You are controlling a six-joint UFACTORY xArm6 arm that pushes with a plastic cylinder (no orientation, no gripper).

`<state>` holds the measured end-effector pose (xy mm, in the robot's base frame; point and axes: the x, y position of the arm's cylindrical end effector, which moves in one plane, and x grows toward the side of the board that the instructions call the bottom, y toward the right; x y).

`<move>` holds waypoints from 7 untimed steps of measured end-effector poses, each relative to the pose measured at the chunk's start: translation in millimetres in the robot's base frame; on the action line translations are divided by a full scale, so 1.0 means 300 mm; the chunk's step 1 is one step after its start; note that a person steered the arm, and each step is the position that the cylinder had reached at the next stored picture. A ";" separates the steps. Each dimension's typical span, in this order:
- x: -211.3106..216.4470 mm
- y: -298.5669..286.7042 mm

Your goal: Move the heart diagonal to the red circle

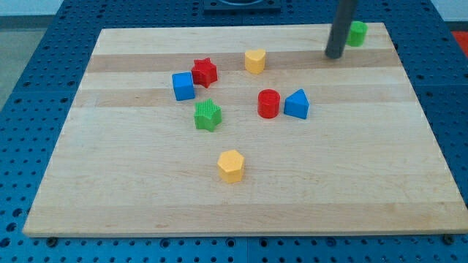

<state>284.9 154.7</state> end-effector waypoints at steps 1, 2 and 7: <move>-0.004 -0.160; -0.035 -0.305; 0.040 -0.533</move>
<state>296.9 -5.1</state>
